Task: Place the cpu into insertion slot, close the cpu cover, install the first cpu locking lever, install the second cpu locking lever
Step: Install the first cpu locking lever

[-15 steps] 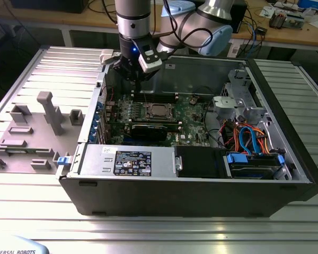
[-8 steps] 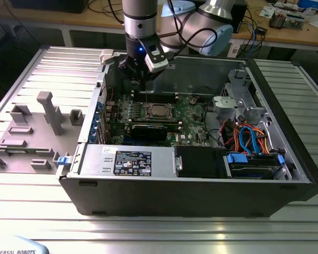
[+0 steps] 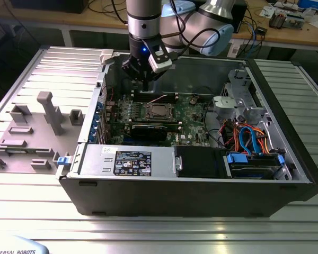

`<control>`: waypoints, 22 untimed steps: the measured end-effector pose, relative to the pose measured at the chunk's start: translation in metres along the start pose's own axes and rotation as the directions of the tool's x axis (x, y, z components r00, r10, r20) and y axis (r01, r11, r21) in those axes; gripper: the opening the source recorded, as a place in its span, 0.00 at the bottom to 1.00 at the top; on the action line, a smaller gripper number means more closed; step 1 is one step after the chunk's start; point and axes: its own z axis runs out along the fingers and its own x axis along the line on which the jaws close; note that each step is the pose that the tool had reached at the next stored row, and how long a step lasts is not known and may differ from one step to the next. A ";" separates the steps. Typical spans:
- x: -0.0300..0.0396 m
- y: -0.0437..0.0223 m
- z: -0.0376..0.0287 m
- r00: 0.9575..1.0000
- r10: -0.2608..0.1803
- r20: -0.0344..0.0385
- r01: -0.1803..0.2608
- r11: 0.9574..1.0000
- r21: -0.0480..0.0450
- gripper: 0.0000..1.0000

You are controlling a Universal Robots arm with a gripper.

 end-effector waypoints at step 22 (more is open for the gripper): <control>-0.0188 -0.0049 0.0051 1.000 0.004 0.001 -0.003 0.999 -0.054 0.11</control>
